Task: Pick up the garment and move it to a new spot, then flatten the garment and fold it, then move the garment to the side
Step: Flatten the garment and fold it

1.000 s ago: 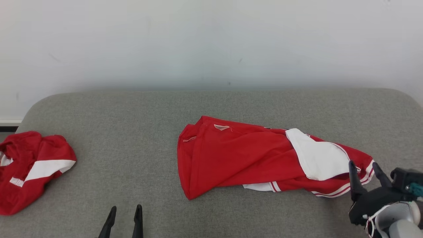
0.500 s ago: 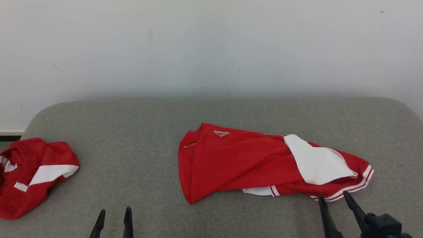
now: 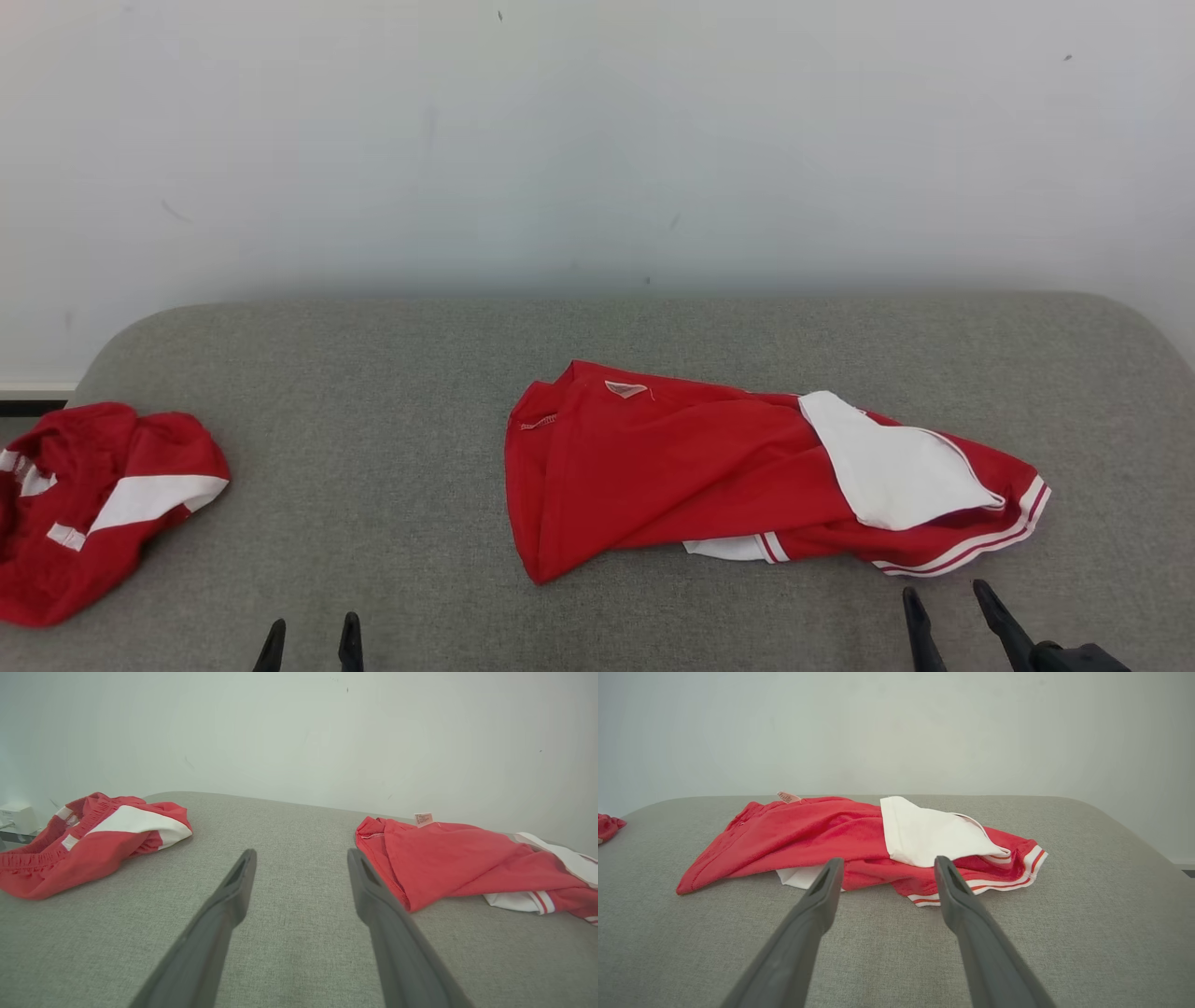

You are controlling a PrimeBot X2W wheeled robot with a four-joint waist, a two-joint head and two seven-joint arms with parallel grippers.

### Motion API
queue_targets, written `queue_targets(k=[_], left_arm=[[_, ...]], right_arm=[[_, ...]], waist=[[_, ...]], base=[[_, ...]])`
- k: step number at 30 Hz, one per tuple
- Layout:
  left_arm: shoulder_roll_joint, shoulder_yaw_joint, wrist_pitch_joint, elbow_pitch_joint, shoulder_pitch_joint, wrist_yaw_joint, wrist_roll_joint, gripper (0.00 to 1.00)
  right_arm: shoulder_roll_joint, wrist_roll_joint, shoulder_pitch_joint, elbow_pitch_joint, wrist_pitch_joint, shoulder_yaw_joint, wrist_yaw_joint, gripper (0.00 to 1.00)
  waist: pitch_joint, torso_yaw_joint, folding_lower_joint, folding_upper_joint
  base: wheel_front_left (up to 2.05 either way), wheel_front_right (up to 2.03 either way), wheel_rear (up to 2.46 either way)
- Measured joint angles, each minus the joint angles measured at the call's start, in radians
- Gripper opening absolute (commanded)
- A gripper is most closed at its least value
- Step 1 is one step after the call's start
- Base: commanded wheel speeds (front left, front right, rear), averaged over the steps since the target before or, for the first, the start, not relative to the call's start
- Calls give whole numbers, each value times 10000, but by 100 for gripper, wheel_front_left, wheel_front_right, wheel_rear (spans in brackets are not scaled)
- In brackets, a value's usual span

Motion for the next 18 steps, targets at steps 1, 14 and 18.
queue_targets(k=[1, 14, 18], left_arm=[[0, -17, 0, 0, 6, -2, 0, 100], [0, -247, 0, 121, 6, -13, -2, 100], [0, -259, 0, 291, -25, -13, -6, 100]], right_arm=[[23, -2, 2, 0, -2, -38, 0, 100], [169, -12, -31, 48, -2, -113, 0, 100], [198, -10, -135, 100, 13, -84, 0, 100]], waist=[[4, -5, 0, 0], [120, -98, 1, 0], [150, -142, 1, 0]], base=[[0, 0, 0], [0, 0, 0], [0, 0, 0]])
